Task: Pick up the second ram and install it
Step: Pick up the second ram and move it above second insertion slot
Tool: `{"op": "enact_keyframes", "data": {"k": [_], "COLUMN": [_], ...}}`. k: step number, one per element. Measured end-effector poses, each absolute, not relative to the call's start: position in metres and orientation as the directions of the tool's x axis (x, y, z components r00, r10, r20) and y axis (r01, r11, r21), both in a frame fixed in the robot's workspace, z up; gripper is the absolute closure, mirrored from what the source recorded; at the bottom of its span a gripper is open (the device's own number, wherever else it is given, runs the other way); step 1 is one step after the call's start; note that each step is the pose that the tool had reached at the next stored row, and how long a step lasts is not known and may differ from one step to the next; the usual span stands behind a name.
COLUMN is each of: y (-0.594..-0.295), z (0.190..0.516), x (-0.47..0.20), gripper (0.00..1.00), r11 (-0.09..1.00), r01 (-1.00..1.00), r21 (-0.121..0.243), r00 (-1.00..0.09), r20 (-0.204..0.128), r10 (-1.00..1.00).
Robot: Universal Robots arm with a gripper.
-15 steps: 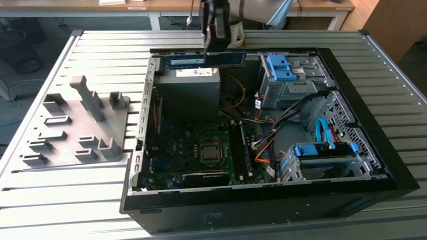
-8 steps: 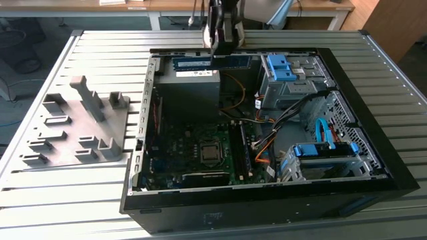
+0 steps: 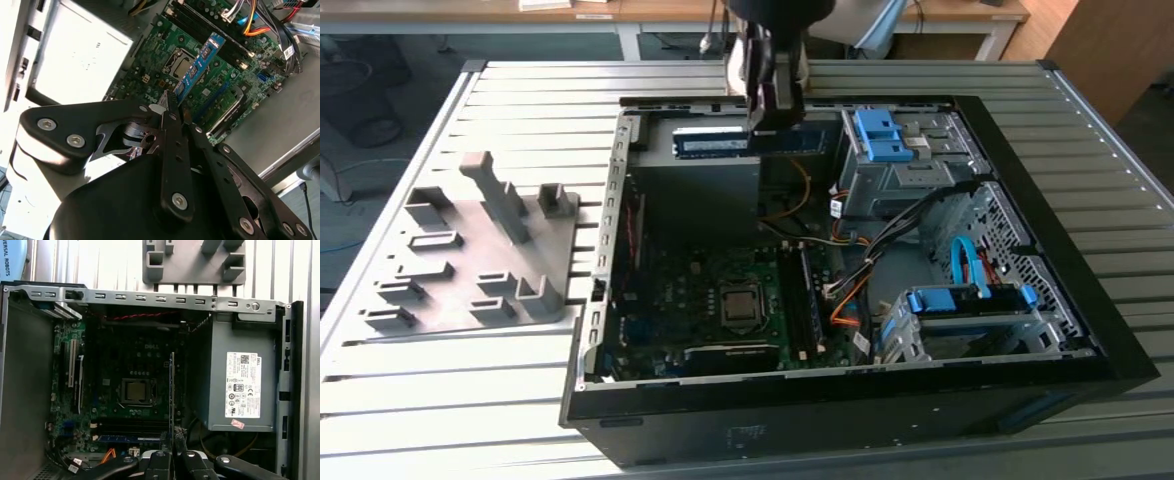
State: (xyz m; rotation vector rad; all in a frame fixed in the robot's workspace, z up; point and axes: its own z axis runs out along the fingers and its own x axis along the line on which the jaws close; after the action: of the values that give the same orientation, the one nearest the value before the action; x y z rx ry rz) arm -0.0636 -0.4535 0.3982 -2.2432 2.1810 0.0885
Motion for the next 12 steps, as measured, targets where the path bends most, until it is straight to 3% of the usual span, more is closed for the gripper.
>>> {"op": "enact_keyframes", "data": {"k": [12], "y": [-0.478], "z": [0.376], "x": [-0.057], "gripper": [0.86], "r11": [-0.028], "r01": [-0.999], "r21": [0.029], "r00": [0.026], "r20": [-0.049], "r10": [-0.998]}}
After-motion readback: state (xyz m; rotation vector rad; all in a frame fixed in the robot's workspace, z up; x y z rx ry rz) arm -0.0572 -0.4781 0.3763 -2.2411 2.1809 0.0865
